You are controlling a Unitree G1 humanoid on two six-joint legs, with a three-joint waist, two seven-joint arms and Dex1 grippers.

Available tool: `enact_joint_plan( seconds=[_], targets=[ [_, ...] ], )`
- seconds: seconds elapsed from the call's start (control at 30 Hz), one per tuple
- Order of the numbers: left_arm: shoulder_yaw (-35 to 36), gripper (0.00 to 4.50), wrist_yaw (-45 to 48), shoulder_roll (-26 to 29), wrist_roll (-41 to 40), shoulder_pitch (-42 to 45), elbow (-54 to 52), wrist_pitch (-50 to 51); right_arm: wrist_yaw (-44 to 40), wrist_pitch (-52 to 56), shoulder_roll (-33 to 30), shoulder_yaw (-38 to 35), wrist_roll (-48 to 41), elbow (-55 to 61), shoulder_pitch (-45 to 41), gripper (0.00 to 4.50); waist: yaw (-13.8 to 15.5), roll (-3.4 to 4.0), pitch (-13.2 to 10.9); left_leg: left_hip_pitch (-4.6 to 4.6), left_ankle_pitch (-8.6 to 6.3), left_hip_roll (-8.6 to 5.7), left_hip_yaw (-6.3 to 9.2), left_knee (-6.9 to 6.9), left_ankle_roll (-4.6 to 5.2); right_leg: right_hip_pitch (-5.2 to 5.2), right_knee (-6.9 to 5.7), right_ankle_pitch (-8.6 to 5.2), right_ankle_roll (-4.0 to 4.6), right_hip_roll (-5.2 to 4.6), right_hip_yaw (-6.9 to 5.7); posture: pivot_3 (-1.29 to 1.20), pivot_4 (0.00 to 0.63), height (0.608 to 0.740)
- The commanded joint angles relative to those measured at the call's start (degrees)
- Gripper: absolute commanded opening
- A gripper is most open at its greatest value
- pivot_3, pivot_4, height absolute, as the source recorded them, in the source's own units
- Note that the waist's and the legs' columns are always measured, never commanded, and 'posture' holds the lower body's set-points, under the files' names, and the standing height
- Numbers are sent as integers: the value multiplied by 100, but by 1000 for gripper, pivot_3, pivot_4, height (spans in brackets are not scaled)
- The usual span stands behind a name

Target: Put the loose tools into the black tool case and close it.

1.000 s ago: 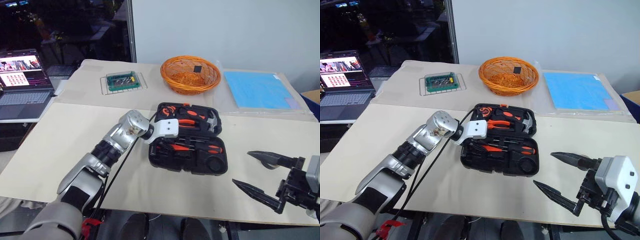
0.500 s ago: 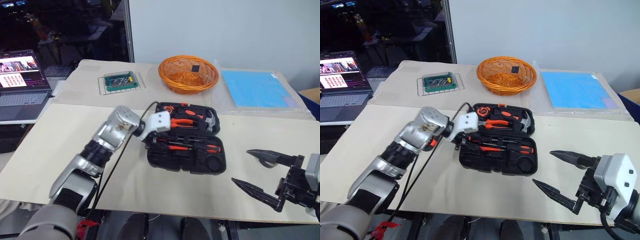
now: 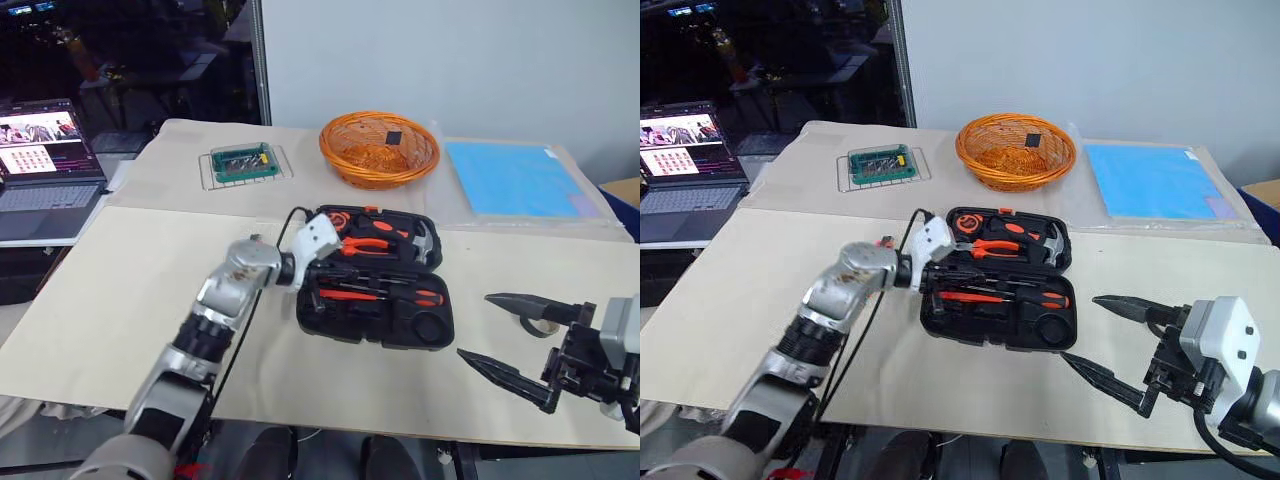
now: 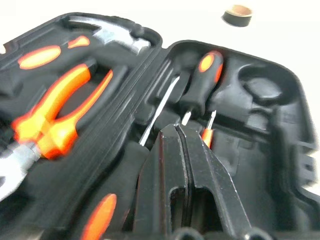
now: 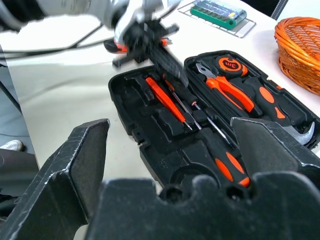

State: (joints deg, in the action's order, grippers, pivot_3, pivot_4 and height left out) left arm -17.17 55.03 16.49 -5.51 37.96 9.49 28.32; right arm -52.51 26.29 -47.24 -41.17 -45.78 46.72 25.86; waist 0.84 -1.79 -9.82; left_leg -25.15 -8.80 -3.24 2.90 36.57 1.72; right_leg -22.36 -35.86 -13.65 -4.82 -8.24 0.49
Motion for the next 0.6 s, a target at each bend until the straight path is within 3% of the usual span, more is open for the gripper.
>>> enact_joint_plan(
  seconds=[0.03, 0.3, 0.5, 0.6],
  targets=[
    [-169, 27, -7, 223, 153, -263, -475, -320, -28, -53, 10, -222, -52, 146, 74, 4500, 4, 1, 0, 0, 0, 0, 1, 0, 0, 0, -2, 0, 1, 1, -1, 0, 150, 740],
    [-327, 27, 101, 650, 222, -639, -665, -502, -45, -96, 18, -242, -57, 125, 141, 4500, 5, 14, 9, 9, -15, 1, -1, 0, -25, 10, 1, 0, -1, -4, -1, 0, 150, 740],
    [176, 27, 75, 430, -445, -523, -802, -210, -85, -127, 29, -241, -26, 87, 163, 4500, -7, 21, 13, 12, -15, 5, -1, 0, -25, 9, -1, 0, 0, -3, -2, 0, 150, 740],
    [179, 27, -120, 340, -369, -348, -552, -105, -98, -136, 22, -217, -11, 56, 128, 4500, 2, 20, 12, 11, -15, 2, -2, 0, -24, 10, 1, 0, -2, -4, -1, 0, 150, 740]
  ],
)
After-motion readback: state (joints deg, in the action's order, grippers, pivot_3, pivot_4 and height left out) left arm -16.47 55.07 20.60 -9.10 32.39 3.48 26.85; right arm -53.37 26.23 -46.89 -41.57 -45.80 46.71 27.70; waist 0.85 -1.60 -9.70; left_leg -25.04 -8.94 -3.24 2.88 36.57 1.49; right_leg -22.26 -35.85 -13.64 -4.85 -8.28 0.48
